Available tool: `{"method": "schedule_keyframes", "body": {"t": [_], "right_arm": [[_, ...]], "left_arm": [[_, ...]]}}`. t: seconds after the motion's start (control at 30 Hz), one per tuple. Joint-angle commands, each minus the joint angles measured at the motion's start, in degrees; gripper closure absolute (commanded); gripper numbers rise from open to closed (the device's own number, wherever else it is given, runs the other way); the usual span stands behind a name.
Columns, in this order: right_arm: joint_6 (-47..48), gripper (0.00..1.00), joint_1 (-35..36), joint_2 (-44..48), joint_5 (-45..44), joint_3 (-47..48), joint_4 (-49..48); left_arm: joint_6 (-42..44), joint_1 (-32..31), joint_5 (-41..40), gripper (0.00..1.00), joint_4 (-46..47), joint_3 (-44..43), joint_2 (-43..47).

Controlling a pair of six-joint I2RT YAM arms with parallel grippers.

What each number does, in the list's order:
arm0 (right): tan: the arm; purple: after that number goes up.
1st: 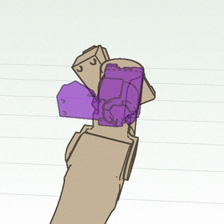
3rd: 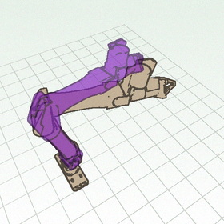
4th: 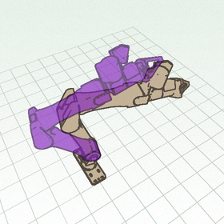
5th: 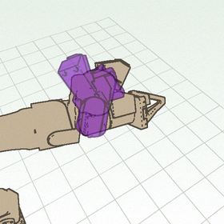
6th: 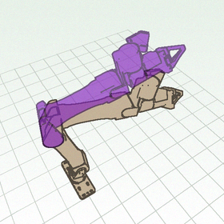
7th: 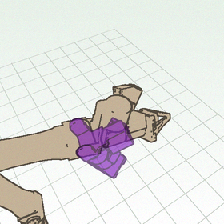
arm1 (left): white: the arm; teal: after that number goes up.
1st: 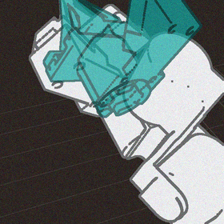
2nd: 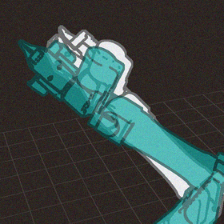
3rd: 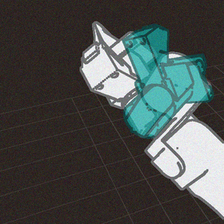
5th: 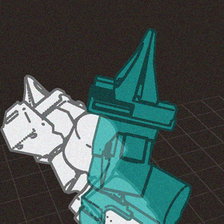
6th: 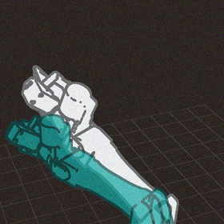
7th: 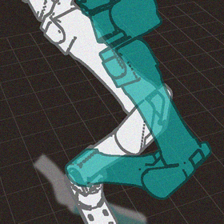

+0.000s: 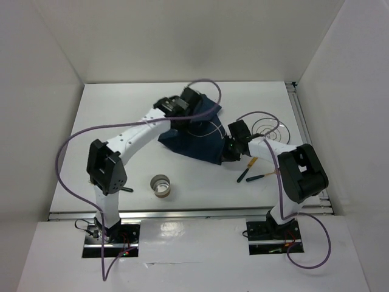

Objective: Set the dinner table for one person

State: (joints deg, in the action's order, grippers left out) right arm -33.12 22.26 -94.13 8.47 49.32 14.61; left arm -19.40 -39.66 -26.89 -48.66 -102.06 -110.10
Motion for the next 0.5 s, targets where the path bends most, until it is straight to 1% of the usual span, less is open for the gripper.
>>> {"method": "schedule_keyframes", "body": {"t": [0.0, 0.07, 0.1, 0.13, 0.17, 0.2, 0.27, 0.3, 0.33, 0.47], "right_arm": [[2.09, 1.0, 0.41, 1.66, -5.56, 8.76, 3.38], [2.8, 1.0, -0.11, 2.71, -8.46, 13.58, 5.68], [3.59, 1.0, -0.11, 3.85, -8.47, 15.0, 7.08], [4.38, 1.0, -0.81, 4.47, -9.08, 16.23, 7.62], [4.38, 1.0, -1.69, 5.09, -9.08, 18.6, 7.62], [4.91, 1.0, -1.69, 6.22, -8.56, 19.84, 9.28], [5.61, 1.0, -2.31, 7.9, -8.56, 22.91, 9.82], [5.61, 1.0, -2.31, 9.56, -8.56, 23.97, 11.39], [6.22, 1.0, -2.31, 10.45, -7.86, 24.85, 11.4], [6.76, 1.0, -2.31, 14.84, -7.24, 27.4, 13.77]], "left_arm": [[2.52, 6.86, 9.73, 1.0, -3.18, -10.24, 4.64], [2.52, 10.46, 13.87, 1.0, -5.56, -16.03, 4.64], [2.52, 14.48, 18.24, 1.0, -5.56, -17.37, 4.64], [2.52, 16.52, 20.89, 1.0, -6.09, -18.43, 4.64], [1.57, 20.72, 23.44, 1.0, -6.09, -19.05, 4.64], [0.16, 22.76, 29.04, 1.0, -5.48, -19.05, 5.33], [-1.42, 26.55, 35.13, 1.0, -4.34, -18.18, 6.64], [-2.3, 29.61, 37.94, 1.0, -3.81, -17.39, 7.27], [-3.53, 30.86, 43.1, 1.0, -3.02, -16.43, 7.97], [-6.35, 34.99, 50.26, 1.0, -1.61, -12.82, 11.75]]}}
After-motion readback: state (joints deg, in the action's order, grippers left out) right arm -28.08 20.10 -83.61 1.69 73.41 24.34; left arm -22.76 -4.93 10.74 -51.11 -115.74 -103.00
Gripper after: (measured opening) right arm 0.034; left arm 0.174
